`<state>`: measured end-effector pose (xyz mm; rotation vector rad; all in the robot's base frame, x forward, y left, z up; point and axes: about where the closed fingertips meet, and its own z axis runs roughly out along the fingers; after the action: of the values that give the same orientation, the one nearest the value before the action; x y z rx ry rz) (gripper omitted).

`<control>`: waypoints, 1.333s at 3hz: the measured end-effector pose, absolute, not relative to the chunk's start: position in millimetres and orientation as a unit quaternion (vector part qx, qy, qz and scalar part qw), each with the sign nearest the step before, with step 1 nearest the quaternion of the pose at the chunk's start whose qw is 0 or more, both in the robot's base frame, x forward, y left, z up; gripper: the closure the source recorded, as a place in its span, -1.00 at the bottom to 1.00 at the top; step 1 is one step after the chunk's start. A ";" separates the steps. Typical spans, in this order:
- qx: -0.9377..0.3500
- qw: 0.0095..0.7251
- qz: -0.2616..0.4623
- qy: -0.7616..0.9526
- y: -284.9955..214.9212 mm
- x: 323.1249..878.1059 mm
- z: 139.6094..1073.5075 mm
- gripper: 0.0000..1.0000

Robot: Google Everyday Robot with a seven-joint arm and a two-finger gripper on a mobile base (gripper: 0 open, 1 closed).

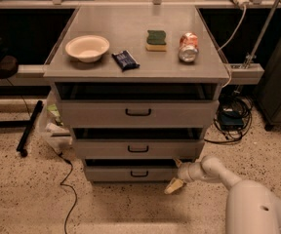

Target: Open bottom drawer

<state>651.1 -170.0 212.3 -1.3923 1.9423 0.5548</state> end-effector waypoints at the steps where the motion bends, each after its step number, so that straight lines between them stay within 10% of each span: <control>1: -0.543 0.336 0.216 0.739 -169.8 661.3 200.4 -1.00; 4: -0.540 0.323 0.224 0.744 -178.7 661.9 184.4 -0.02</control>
Offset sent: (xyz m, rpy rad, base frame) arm 0.0300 -0.0106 -0.0296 -0.0264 0.0060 0.0463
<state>661.9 -178.7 184.4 -1.4163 1.9537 0.5866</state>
